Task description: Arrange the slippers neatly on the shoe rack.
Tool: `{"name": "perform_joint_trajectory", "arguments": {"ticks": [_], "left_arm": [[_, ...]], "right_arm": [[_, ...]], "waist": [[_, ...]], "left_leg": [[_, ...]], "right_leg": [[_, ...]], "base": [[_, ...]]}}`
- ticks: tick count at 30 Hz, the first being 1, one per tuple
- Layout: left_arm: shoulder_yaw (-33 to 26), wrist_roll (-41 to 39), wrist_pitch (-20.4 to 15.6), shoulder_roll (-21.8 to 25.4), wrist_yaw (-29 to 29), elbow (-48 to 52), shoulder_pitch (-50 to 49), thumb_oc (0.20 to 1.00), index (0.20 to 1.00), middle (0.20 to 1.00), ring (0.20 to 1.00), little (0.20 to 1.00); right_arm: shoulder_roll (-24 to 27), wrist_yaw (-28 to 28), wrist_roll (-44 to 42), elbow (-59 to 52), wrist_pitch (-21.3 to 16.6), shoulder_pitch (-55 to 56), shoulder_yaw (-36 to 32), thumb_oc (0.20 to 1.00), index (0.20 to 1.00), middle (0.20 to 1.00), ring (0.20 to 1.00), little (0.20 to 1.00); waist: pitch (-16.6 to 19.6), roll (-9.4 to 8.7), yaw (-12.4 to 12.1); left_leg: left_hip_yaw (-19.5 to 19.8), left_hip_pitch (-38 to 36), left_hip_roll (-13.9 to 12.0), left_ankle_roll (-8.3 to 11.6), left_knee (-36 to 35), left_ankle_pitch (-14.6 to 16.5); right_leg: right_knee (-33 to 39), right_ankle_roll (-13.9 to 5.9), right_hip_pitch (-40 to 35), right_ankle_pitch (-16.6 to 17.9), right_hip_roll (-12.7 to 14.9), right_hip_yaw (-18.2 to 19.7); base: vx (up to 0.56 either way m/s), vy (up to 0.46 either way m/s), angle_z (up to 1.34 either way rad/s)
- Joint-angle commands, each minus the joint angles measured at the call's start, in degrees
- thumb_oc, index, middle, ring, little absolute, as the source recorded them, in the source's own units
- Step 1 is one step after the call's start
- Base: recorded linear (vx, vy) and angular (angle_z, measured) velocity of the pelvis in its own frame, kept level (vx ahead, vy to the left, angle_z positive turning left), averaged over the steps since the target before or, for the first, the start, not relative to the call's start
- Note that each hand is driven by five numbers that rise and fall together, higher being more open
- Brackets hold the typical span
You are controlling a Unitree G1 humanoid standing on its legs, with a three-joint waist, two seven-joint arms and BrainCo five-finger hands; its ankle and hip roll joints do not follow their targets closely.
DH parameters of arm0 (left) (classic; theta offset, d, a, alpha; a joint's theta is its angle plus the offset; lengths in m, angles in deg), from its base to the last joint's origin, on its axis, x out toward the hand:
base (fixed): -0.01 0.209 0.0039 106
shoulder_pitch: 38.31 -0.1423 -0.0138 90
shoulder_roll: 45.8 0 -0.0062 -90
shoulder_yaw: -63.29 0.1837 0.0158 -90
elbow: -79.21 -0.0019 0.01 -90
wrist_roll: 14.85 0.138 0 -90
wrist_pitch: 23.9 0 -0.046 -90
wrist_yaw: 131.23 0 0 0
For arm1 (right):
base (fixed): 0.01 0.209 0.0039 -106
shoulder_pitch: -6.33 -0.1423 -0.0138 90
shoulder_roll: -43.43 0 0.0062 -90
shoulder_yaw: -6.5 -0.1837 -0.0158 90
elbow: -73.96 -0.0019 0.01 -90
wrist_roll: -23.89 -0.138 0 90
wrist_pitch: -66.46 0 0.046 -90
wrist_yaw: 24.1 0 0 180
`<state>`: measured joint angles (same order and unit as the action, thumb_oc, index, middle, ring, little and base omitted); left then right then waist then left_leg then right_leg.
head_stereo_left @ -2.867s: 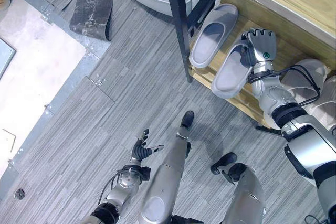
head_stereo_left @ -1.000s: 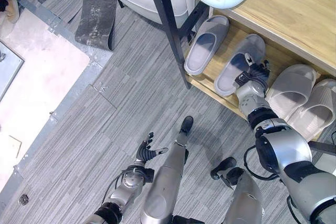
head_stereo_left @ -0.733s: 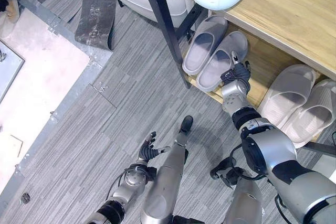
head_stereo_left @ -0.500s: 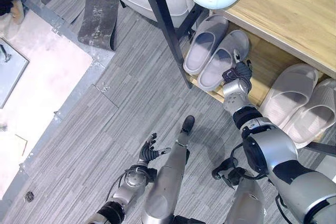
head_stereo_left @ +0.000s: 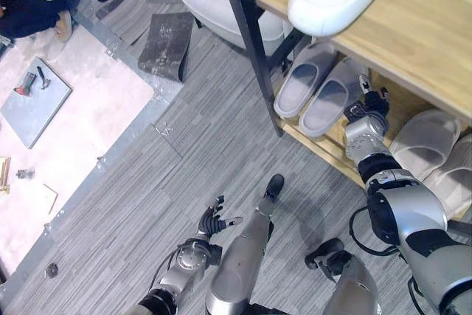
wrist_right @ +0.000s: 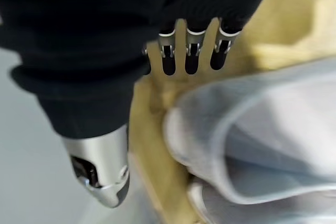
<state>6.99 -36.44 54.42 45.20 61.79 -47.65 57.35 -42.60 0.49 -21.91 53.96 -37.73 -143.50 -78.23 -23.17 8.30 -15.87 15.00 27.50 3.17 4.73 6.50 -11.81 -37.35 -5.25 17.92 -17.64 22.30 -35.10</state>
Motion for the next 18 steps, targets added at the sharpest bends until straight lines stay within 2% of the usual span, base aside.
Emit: {"name": "perform_joint_trajectory", "arguments": {"ticks": [1,4,6,8,9,10,11,13,14,15,17,18], "left_arm": [[0.13,2.59,-0.83,0.99,-0.75,-1.29,2.31,1.000,1.000,1.000,1.000,1.000],[-0.50,3.52,-0.24,0.92,-0.88,-1.66,2.19,1.000,1.000,1.000,1.000,1.000],[-1.97,3.72,-0.10,0.98,-0.78,-1.25,1.76,1.000,1.000,1.000,1.000,1.000],[-3.86,3.59,0.36,0.75,-0.88,-0.96,0.89,1.000,1.000,1.000,1.000,1.000],[-4.95,3.67,0.62,0.69,-1.01,-0.11,0.12,1.000,1.000,1.000,1.000,1.000],[-6.71,4.04,1.01,1.21,-2.08,2.45,-1.08,1.000,1.000,1.000,1.000,1.000],[-6.69,4.05,1.08,1.25,-2.10,2.59,-1.41,1.000,1.000,1.000,1.000,1.000],[-7.85,5.94,1.22,3.17,-4.06,6.65,-2.94,1.000,1.000,1.000,1.000,1.000],[-7.82,5.95,1.29,3.16,-4.07,6.78,-3.15,1.000,1.000,1.000,1.000,1.000],[-8.09,8.07,1.20,5.06,-6.20,10.57,-4.52,1.000,1.000,1.000,1.000,1.000],[-7.38,10.69,1.04,6.91,-8.56,14.04,-5.08,1.000,1.000,1.000,1.000,1.000],[-7.37,10.69,1.04,6.91,-8.56,14.04,-5.09,1.000,1.000,1.000,1.000,1.000]], "right_arm": [[1.95,-0.45,14.03,1.12,4.05,0.99,3.06,1.000,1.000,1.000,1.000,1.000],[1.05,-0.67,18.18,1.11,5.35,3.40,4.74,1.000,1.000,1.000,1.000,1.000],[-1.29,-1.37,18.87,-2.68,5.20,7.07,5.53,1.000,1.000,1.000,1.000,1.000],[-3.80,-2.24,20.25,-9.17,4.88,13.15,6.68,1.000,1.000,1.000,1.000,1.000],[-5.22,-3.75,21.07,-15.21,4.69,18.50,8.43,1.000,1.000,1.000,1.000,1.000],[-5.76,-7.30,22.55,-25.78,4.04,28.04,11.24,1.000,1.000,1.000,1.000,1.000],[-5.77,-7.22,22.61,-26.21,4.20,28.54,11.33,1.000,1.000,1.000,1.000,1.000],[-2.33,-13.64,24.16,-39.75,3.19,38.60,14.66,1.000,1.000,1.000,1.000,1.000],[-2.26,-13.61,24.19,-40.03,3.32,38.91,14.68,1.000,1.000,1.000,1.000,1.000],[2.45,-17.71,26.61,-49.65,2.88,47.67,14.62,1.000,1.000,1.000,1.000,1.000],[4.90,-21.86,28.29,-55.09,2.71,54.34,14.02,1.000,1.000,1.000,1.000,1.000],[4.91,-21.86,28.29,-55.11,2.72,54.36,14.01,1.000,1.000,1.000,1.000,1.000]], "waist": [[0.86,-5.14,0.17],[1.84,-5.85,1.10],[2.83,-6.43,2.34],[3.96,-7.05,3.71],[4.96,-7.39,4.75],[6.36,-7.81,6.16],[6.50,-7.78,6.13],[7.83,-8.27,7.71],[7.95,-8.20,7.72],[9.33,-8.46,9.09],[10.84,-8.30,10.44],[10.85,-8.30,10.43]], "left_leg": [[-3.92,-6.93,1.92,-2.36,4.51,13.39],[-4.40,-8.67,1.36,-2.22,3.50,13.26],[-4.79,-10.36,0.67,-1.93,2.10,12.85],[-5.65,-12.21,-0.10,-1.73,0.45,12.34],[-6.29,-13.36,-0.60,-1.45,-0.98,11.74],[-7.31,-15.04,-1.47,-1.16,-3.20,10.90],[-7.36,-15.28,-1.56,-1.11,-3.37,10.90],[-8.09,-16.48,-1.84,-0.94,-5.39,8.84],[-8.06,-16.60,-1.88,-0.92,-5.54,8.78],[-8.68,-18.27,-2.39,-0.69,-6.98,8.49],[-9.27,-19.66,-2.91,-0.50,-8.13,8.42],[-9.27,-19.67,-2.91,-0.50,-8.14,8.42]], "right_leg": [[18.85,-4.15,-3.92,13.38,-3.12,2.42],[20.39,-4.22,-5.74,13.91,-3.85,2.35],[22.23,-4.26,-7.48,14.53,-4.74,2.56],[24.36,-4.29,-9.13,15.24,-5.84,2.79],[26.08,-4.37,-10.18,15.76,-6.56,2.84],[28.57,-4.49,-11.68,16.30,-7.49,3.00],[28.67,-4.46,-11.85,16.30,-7.59,3.04],[31.40,-4.05,-13.20,17.86,-8.36,2.31],[31.55,-4.04,-13.33,17.92,-8.44,2.27],[33.05,-4.15,-14.76,17.93,-9.19,2.45],[34.04,-4.35,-15.94,17.82,-9.61,2.32],[34.05,-4.35,-15.94,17.82,-9.61,2.32]], "base": [[0.05,-0.008,0.00],[0.06,-0.002,-0.05],[0.06,-0.005,-0.16],[0.07,-0.008,-0.19],[0.09,-0.009,-0.25],[0.08,-0.009,-0.32],[0.08,-0.019,-0.27],[-0.01,0.011,-0.32],[0.03,0.008,-0.35],[0.11,-0.033,-0.13],[0.10,-0.027,-0.06],[0.11,-0.011,-0.25]]}}
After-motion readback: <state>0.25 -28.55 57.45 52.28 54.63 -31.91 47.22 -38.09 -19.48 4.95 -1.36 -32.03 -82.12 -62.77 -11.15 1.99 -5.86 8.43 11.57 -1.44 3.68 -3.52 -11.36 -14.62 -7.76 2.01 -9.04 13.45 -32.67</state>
